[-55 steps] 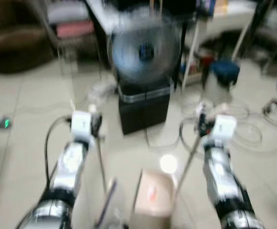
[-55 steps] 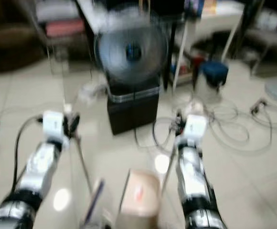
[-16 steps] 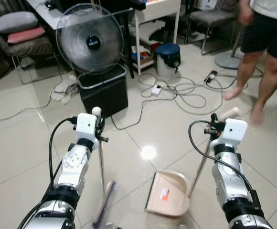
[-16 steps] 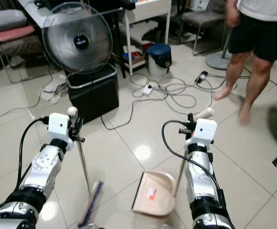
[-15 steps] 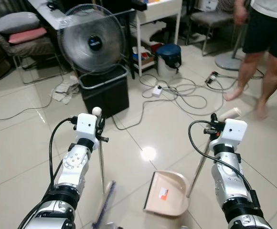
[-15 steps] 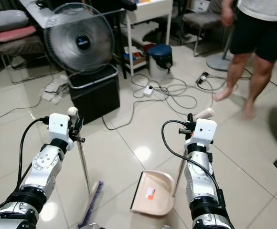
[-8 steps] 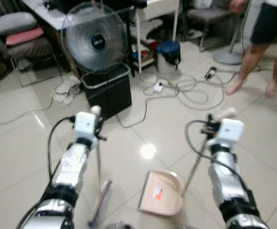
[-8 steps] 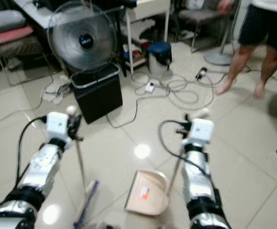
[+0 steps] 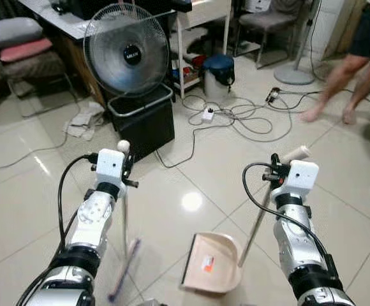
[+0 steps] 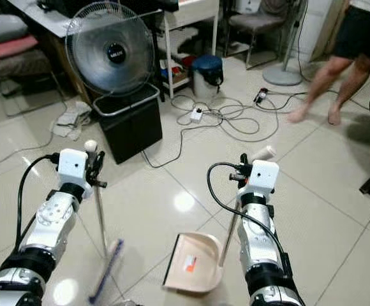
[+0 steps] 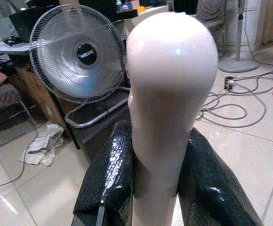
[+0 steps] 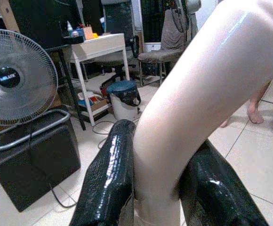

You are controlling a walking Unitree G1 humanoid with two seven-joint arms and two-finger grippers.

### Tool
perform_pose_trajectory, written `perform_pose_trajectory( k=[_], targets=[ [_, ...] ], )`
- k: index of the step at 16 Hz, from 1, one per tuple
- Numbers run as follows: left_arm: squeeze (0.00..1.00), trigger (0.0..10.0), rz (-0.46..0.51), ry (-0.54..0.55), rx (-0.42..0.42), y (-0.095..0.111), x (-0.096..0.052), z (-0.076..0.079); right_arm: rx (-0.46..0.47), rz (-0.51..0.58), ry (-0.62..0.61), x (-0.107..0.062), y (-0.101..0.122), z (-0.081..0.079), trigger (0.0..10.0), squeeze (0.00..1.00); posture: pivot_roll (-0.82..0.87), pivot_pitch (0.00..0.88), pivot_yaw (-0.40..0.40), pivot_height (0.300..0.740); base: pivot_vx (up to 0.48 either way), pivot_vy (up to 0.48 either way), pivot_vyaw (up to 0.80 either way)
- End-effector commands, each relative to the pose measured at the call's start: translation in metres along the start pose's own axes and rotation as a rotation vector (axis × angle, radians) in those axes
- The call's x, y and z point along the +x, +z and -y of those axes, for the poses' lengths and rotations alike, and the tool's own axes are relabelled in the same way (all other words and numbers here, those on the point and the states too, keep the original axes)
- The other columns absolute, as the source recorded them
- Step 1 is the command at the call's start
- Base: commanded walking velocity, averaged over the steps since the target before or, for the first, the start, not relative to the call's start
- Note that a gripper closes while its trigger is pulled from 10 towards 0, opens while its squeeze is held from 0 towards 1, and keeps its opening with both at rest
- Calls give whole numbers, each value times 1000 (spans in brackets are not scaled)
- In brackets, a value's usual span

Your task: Sweep floor

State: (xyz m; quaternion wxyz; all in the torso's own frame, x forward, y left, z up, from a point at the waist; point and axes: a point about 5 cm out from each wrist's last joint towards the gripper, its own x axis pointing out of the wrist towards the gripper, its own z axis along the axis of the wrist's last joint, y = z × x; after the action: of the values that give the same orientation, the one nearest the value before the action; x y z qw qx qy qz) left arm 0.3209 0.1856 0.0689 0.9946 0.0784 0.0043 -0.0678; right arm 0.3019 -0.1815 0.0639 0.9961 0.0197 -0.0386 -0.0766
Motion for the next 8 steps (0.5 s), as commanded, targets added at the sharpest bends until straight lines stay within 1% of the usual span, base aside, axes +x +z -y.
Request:
perform_pose_trajectory(
  k=[1,4,5,8],
  targets=[
    [0,10000,45,-8,7,10,5,2,-3,42,-12,5,9,5,10000,0,-101,0,73,740,0,0,0],
    [0,10000,74,-10,18,14,6,3,2,45,-10,6,10,5,10000,0,-102,0,73,740,0,0,0],
    [0,10000,93,-8,14,17,6,3,-3,42,0,6,10,4,10000,0,-102,0,73,740,255,0,0],
    [0,10000,95,-12,9,18,7,3,21,21,-12,6,7,4,10000,0,-101,0,73,740,353,0,0]
  ],
)
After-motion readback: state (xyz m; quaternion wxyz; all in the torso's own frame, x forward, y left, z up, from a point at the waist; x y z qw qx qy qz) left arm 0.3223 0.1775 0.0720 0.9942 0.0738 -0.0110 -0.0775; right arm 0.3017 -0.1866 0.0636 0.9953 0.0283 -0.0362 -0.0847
